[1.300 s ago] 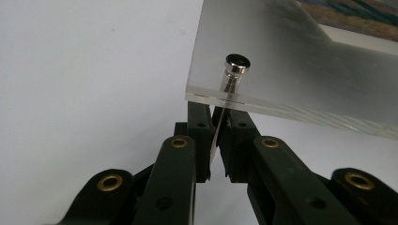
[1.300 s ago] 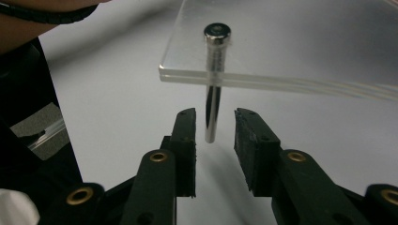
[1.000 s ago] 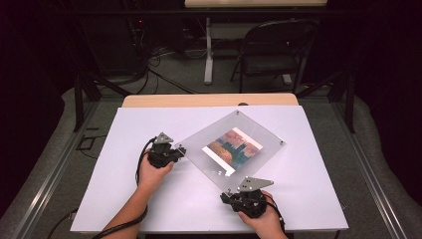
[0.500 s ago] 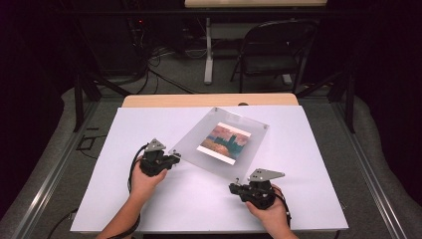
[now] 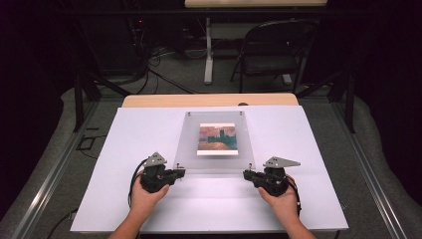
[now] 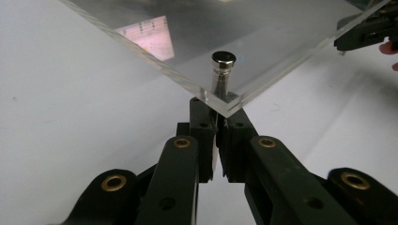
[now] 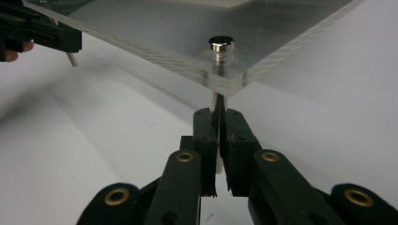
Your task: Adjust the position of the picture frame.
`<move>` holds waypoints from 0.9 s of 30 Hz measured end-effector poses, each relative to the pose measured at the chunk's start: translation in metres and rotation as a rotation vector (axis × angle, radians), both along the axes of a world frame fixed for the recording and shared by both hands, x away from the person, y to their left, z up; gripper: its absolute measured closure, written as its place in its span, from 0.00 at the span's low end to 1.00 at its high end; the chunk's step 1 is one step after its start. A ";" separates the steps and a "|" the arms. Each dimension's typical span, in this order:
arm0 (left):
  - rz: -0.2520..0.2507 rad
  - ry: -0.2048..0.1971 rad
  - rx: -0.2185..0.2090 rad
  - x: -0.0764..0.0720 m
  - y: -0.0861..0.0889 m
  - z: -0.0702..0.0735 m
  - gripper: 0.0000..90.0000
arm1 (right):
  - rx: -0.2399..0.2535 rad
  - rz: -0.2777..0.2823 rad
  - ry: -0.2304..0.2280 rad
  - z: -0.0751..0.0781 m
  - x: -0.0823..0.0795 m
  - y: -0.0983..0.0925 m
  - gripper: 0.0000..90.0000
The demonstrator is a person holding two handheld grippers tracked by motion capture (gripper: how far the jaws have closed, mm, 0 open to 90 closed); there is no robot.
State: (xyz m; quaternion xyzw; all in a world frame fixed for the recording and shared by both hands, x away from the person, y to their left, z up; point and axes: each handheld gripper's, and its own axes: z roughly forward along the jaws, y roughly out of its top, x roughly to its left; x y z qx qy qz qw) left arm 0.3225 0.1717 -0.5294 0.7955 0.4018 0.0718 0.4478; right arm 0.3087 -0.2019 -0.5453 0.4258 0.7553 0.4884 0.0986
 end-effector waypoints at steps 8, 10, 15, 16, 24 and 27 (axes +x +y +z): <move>0.059 -0.002 -0.024 0.006 0.005 -0.003 0.94 | -0.017 0.008 -0.002 0.001 0.004 0.010 0.95; 0.062 -0.004 -0.039 0.007 0.004 -0.002 0.94 | -0.023 0.000 -0.005 0.004 0.006 0.010 0.95; 0.063 -0.009 -0.036 0.011 -0.002 0.001 0.94 | -0.029 -0.022 0.002 0.010 0.014 0.006 0.95; 0.068 -0.003 -0.045 0.014 -0.005 0.001 0.94 | -0.034 -0.036 0.005 0.011 0.019 0.004 0.95; 0.093 0.008 -0.052 0.023 -0.007 0.002 0.94 | -0.010 -0.078 0.008 0.012 0.032 0.003 0.94; 0.092 0.018 -0.044 0.023 -0.006 -0.003 0.94 | 0.013 -0.086 0.020 0.006 0.031 0.002 0.94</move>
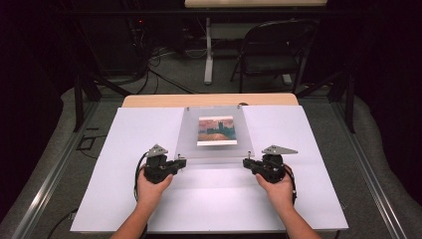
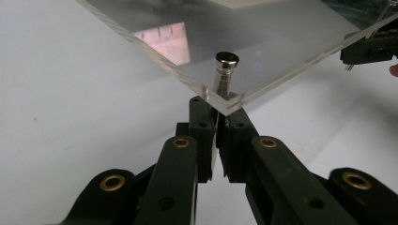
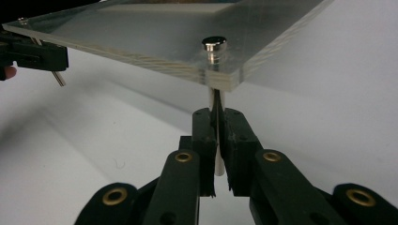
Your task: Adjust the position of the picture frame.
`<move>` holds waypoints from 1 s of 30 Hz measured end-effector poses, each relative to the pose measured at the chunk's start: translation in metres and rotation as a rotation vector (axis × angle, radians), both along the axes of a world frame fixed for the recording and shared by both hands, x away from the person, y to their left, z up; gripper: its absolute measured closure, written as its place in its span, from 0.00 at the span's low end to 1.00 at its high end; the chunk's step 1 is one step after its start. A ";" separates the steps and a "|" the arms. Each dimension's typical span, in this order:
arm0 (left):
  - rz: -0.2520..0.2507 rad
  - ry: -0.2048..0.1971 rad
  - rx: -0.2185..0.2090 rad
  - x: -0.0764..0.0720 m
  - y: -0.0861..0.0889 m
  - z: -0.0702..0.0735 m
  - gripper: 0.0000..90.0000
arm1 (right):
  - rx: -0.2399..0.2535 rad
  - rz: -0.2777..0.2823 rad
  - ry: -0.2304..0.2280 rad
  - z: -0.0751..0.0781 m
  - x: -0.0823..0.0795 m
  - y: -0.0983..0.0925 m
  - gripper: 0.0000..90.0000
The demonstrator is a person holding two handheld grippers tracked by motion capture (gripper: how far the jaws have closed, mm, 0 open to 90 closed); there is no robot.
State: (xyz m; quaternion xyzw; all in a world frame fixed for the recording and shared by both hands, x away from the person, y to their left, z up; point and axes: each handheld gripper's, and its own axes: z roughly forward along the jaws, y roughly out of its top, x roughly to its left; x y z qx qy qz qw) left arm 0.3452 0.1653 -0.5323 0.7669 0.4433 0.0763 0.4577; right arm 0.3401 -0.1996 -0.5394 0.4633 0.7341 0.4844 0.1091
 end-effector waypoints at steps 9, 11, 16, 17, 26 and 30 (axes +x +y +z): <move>-0.007 0.019 0.024 0.001 0.002 -0.015 0.93 | -0.022 0.001 0.037 -0.016 -0.001 0.005 0.93; 0.001 0.009 0.033 0.002 0.001 -0.015 0.93 | -0.026 0.002 0.036 -0.017 0.000 0.006 0.93; 0.019 0.006 0.031 0.008 0.002 -0.018 0.93 | -0.035 0.004 0.032 -0.018 0.005 0.009 0.93; 0.019 0.006 0.031 0.008 0.002 -0.018 0.93 | -0.035 0.004 0.032 -0.018 0.005 0.009 0.93; 0.012 0.006 0.042 0.009 -0.002 -0.021 0.93 | -0.044 -0.012 0.038 -0.021 0.009 0.007 0.93; 0.012 0.011 0.044 0.009 -0.001 -0.022 0.93 | -0.048 -0.009 0.040 -0.022 0.008 0.007 0.93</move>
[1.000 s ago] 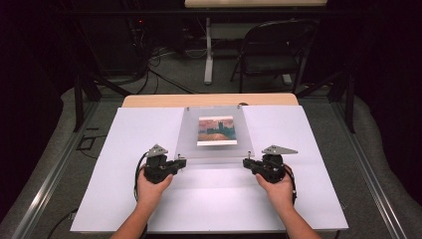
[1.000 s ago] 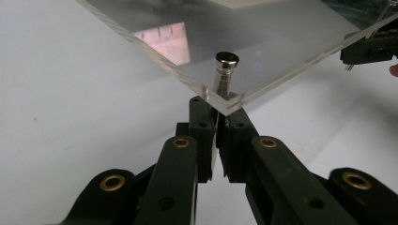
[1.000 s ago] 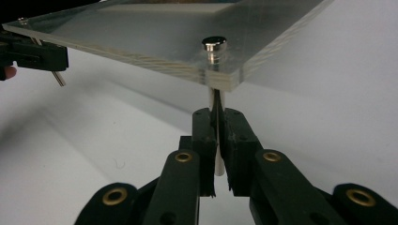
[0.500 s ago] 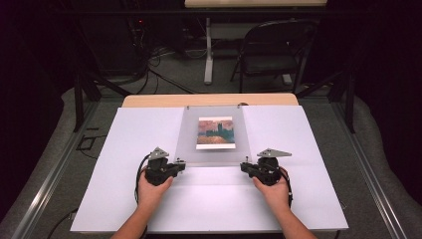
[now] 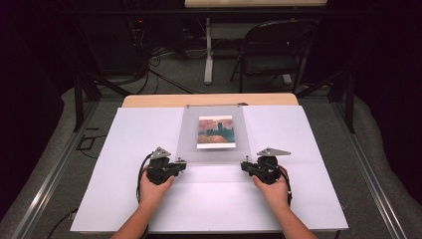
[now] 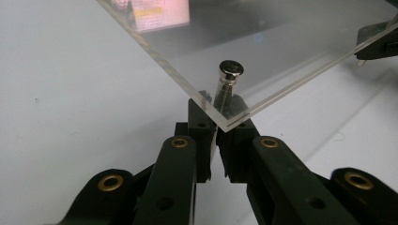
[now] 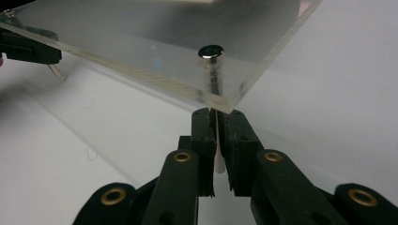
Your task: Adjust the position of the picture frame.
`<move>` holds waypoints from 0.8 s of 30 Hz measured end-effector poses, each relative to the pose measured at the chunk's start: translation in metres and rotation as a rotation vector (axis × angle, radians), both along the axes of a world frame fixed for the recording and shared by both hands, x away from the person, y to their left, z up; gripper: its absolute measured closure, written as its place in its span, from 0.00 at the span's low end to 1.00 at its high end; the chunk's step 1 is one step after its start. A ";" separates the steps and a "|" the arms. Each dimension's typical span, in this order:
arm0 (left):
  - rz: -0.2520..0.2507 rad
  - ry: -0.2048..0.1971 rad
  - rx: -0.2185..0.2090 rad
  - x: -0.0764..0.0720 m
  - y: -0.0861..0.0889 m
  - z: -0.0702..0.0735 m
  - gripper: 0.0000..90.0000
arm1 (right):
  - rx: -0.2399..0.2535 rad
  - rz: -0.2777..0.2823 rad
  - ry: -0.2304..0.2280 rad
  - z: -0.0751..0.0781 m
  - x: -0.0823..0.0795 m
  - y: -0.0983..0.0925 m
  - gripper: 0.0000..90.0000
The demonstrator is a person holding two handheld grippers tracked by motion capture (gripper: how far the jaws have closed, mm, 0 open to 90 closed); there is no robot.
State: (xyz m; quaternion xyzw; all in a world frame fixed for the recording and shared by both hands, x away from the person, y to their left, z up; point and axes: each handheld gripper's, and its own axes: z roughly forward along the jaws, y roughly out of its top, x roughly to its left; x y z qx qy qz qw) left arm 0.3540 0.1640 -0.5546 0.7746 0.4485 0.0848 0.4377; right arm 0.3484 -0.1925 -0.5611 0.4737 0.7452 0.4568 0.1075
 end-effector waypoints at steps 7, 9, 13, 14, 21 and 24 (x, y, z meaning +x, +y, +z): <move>-0.005 0.015 0.009 0.000 -0.001 -0.003 0.92 | -0.017 0.000 0.014 -0.004 0.000 0.000 0.93; -0.010 0.016 0.002 0.001 -0.001 -0.004 0.92 | -0.017 0.003 0.019 -0.005 0.000 0.000 0.93; -0.010 0.018 0.001 0.000 0.000 -0.004 0.92 | -0.029 0.005 0.014 -0.006 -0.001 0.000 0.93; -0.010 0.016 0.000 0.000 0.000 -0.005 0.92 | -0.028 0.005 0.014 -0.006 -0.001 0.000 0.93; -0.004 0.004 0.001 -0.001 0.000 -0.004 0.88 | -0.018 0.000 0.003 -0.008 -0.002 -0.001 0.92; -0.006 0.004 -0.010 -0.002 0.000 -0.005 0.82 | -0.010 -0.004 0.007 -0.006 -0.003 -0.002 0.88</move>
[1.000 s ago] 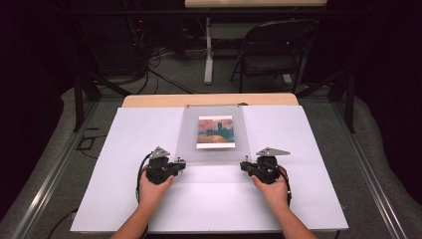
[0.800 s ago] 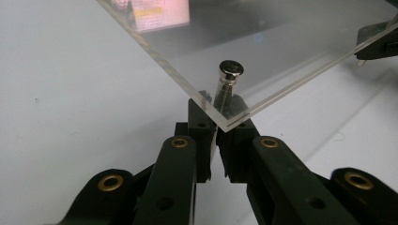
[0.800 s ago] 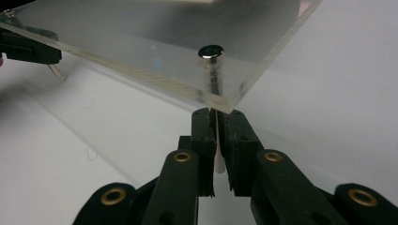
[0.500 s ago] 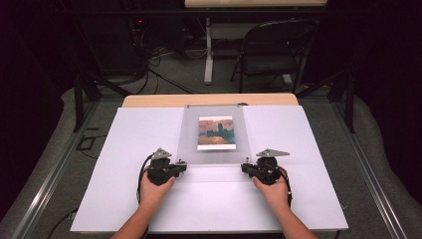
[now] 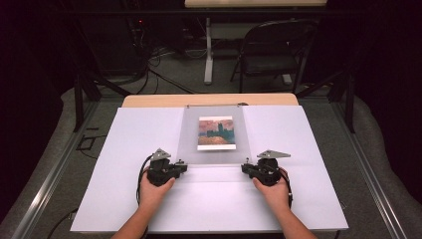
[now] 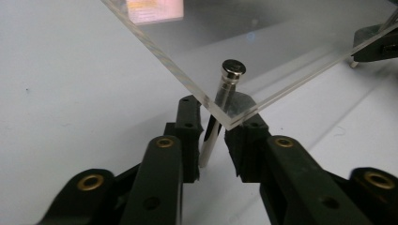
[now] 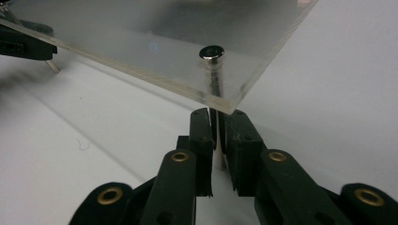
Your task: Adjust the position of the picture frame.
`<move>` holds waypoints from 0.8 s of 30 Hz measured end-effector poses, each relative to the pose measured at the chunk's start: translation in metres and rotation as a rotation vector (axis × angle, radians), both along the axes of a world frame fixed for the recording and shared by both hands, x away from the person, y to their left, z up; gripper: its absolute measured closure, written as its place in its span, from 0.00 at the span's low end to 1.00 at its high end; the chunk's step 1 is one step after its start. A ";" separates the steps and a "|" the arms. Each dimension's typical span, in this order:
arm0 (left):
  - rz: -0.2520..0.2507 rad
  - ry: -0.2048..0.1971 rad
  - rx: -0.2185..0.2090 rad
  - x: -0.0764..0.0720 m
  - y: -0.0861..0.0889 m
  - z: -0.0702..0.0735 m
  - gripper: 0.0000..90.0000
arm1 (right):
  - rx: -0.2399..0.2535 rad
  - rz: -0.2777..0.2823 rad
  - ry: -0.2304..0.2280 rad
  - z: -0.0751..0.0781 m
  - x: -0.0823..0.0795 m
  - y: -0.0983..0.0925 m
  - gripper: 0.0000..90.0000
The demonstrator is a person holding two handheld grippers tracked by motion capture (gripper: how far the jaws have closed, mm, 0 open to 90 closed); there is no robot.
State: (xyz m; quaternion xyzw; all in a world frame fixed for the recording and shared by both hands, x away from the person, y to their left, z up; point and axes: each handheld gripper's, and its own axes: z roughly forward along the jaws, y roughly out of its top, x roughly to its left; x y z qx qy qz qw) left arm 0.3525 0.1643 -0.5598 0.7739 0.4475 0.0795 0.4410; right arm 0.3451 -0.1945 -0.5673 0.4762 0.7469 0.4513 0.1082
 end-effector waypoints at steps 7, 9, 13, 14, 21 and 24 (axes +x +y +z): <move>-0.007 -0.029 0.000 -0.004 -0.003 0.000 0.59 | -0.030 0.004 -0.033 0.003 -0.005 0.000 0.67; -0.006 -0.051 0.035 -0.006 -0.004 0.000 0.54 | -0.037 0.009 -0.034 0.003 -0.005 0.000 0.63; -0.005 -0.088 0.075 -0.012 -0.004 0.004 0.47 | -0.046 -0.001 -0.061 0.006 -0.009 -0.003 0.56; -0.004 -0.088 0.070 -0.014 -0.003 0.005 0.45 | -0.047 0.001 -0.060 0.008 -0.011 -0.003 0.55; -0.065 -0.086 0.073 -0.030 0.009 0.012 0.44 | -0.121 0.072 -0.063 0.018 -0.029 -0.012 0.50; -0.087 -0.104 0.089 -0.045 0.016 0.018 0.43 | -0.130 0.063 -0.071 0.022 -0.046 -0.027 0.48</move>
